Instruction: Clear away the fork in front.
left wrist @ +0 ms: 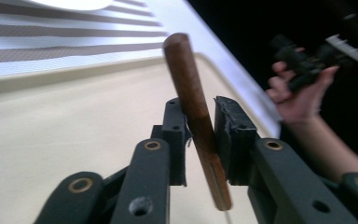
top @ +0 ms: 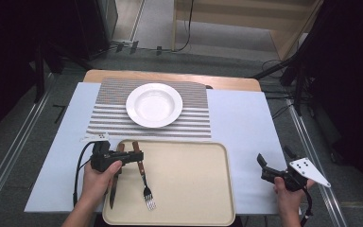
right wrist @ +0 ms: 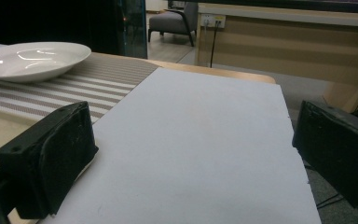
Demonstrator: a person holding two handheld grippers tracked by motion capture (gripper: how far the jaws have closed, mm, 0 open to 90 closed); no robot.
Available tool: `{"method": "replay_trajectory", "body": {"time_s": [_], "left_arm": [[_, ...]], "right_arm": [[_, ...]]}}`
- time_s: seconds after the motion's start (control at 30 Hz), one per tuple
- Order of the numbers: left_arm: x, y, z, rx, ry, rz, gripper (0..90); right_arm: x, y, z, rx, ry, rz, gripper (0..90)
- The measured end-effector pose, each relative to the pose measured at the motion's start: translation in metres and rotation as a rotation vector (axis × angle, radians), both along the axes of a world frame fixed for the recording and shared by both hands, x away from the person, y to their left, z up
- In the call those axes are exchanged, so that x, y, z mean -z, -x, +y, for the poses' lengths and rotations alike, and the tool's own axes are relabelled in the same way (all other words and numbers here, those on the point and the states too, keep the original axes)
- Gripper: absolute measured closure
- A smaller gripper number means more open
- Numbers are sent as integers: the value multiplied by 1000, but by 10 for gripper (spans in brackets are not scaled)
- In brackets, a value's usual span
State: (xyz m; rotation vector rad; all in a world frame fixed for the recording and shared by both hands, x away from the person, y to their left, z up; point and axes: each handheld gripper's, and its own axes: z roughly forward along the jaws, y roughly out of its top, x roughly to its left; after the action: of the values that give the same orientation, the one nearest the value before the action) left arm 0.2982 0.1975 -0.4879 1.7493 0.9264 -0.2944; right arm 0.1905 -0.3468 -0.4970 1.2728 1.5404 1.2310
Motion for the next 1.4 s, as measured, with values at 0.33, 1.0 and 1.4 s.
{"method": "replay_trajectory", "body": {"time_s": [0.33, 1.0, 1.4], "left_arm": [[8, 3, -15, -81, -275, -79, 569], [-10, 31, -24, -73, -408, -304, 852], [-3, 58, -50, 85, -534, -333, 897]], "right_arm": [[3, -2, -1, -1, -2, 11, 0], [5, -3, -4, 5, -4, 14, 0], [4, -3, -3, 3, -1, 11, 0]]}}
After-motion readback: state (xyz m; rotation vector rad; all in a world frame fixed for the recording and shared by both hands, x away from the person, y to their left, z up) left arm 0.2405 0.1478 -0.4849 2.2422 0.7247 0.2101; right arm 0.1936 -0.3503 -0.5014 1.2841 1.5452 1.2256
